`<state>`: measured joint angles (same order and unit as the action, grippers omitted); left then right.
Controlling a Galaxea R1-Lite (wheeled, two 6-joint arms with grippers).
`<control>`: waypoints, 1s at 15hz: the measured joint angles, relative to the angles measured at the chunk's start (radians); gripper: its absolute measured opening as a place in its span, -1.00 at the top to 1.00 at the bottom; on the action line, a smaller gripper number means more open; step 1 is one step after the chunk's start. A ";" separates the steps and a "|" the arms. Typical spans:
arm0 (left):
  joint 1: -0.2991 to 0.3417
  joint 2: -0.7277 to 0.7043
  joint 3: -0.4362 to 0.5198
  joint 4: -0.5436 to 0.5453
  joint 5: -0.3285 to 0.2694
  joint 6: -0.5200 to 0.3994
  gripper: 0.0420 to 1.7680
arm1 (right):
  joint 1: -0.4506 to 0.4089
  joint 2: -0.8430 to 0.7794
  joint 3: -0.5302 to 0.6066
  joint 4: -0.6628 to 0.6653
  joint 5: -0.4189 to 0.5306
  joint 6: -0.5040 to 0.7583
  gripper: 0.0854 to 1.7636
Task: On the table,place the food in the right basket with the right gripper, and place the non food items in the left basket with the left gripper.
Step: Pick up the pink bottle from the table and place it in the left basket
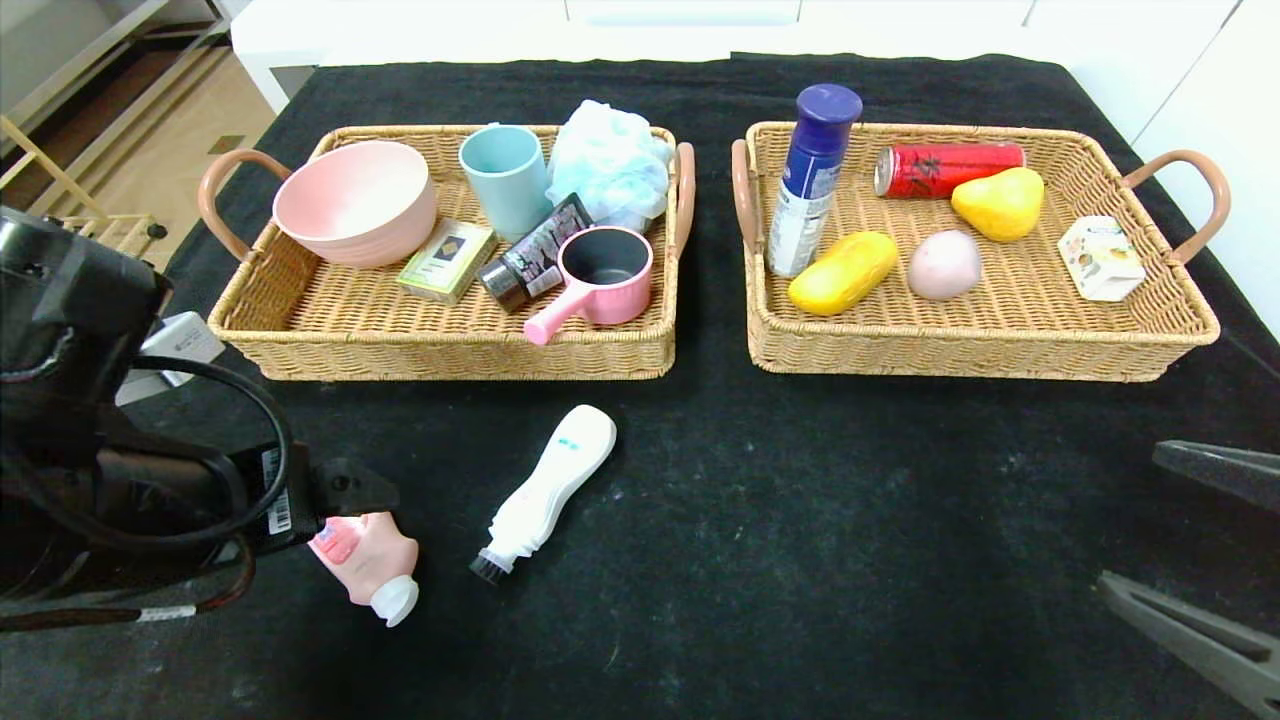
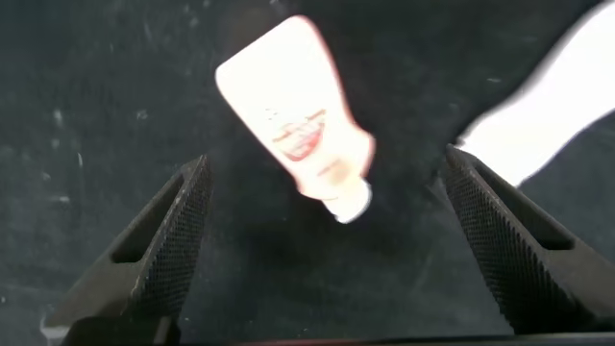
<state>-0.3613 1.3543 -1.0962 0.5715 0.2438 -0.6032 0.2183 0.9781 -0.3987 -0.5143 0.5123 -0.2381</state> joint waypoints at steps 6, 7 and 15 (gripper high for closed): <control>0.019 0.067 0.008 -0.011 -0.027 -0.025 -0.94 | 0.004 0.013 0.004 0.000 0.001 -0.003 -0.93; 0.019 0.074 0.009 -0.011 -0.027 -0.025 -0.94 | 0.004 0.014 0.004 0.000 0.001 -0.003 -0.94; 0.022 0.122 0.053 -0.071 -0.028 -0.049 -0.94 | 0.006 0.022 0.009 0.001 0.001 -0.005 -0.94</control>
<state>-0.3396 1.4760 -1.0430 0.5002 0.2155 -0.6517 0.2247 1.0002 -0.3900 -0.5136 0.5138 -0.2434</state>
